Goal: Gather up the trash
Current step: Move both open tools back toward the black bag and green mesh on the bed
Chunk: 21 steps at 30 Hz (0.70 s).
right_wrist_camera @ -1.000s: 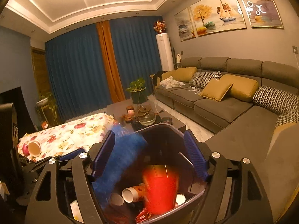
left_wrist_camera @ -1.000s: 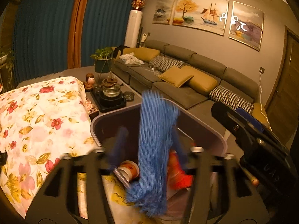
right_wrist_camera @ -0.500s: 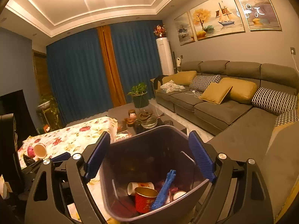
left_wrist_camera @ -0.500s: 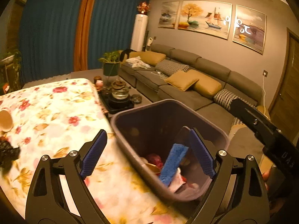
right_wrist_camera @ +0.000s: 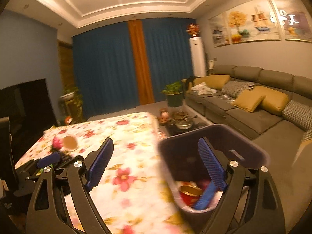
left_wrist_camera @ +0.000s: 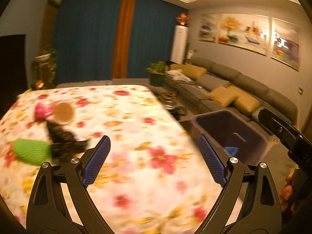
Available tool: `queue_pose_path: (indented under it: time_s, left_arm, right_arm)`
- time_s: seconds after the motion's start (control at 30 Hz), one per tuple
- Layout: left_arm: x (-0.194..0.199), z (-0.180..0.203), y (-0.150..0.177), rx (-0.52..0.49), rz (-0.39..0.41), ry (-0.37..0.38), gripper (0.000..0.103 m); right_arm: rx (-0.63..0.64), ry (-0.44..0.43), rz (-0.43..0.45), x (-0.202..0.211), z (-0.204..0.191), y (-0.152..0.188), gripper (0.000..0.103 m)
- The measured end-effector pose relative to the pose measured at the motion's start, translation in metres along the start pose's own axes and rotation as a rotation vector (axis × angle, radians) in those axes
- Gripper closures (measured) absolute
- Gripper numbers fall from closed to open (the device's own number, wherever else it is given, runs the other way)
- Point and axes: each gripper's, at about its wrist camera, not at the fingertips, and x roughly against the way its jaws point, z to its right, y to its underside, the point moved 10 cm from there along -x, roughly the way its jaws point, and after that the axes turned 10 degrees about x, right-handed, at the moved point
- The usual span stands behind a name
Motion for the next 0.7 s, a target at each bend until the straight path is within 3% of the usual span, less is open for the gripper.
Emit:
queue_pose_path:
  time_s: [0.4, 0.7]
  left_arm:
    - [0.052, -0.163, -0.017, 0.109, 0.037, -0.222, 0.013]
    - [0.073, -0.252, -0.028, 0.171, 0.066, -0.331, 0.013]
  right_arm:
    - [0.129, -0.211, -0.050, -0.038, -0.156, 0.002, 0.017]
    - [0.189, -0.274, -0.117, -0.080, -0.238, 0.015, 0.017]
